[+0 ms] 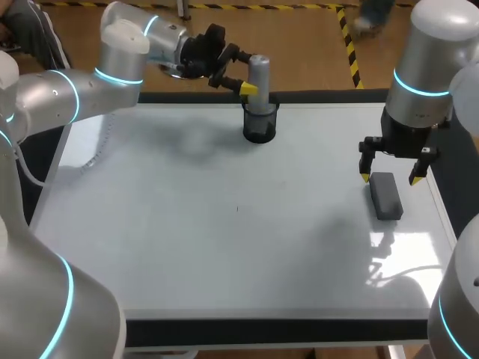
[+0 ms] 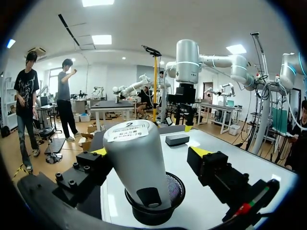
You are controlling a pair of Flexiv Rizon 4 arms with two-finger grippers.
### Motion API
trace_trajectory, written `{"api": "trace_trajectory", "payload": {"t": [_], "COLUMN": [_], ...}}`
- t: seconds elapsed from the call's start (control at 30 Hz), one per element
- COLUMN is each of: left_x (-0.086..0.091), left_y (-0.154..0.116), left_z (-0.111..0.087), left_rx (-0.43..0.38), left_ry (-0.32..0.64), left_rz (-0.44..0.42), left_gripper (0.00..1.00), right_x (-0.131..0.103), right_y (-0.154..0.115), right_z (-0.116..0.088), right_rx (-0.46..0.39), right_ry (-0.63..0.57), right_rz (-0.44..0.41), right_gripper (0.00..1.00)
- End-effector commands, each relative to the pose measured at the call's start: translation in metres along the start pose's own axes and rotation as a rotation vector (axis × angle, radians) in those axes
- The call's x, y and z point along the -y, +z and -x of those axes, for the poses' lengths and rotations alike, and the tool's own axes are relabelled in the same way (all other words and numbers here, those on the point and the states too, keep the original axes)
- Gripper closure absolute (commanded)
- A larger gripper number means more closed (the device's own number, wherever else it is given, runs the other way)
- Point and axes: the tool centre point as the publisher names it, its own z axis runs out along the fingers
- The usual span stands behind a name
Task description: Pick up the inspection probe, press it on each red-marked spot on the whiteboard one by one, put down the probe, pick up the eraser, and wipe off all the red marks.
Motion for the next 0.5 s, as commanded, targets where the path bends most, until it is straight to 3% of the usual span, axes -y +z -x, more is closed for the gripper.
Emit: {"api": "trace_trajectory", "payload": {"t": [0.03, 0.5], "left_x": [0.004, -0.001], "left_y": [-0.001, -0.015], "left_z": [-0.007, -0.01], "left_rx": [0.011, 0.017], "left_ry": [0.004, -0.002], "left_rz": [0.005, 0.0], "left_gripper": [0.0, 0.0], "right_x": [0.001, 0.001], "right_y": [-0.001, -0.001], "right_z": [0.001, 0.001], "right_rx": [-0.001, -0.001], "right_ry": [-0.001, -0.001], "right_rz": [0.001, 0.001], "right_gripper": [0.0, 0.0]}}
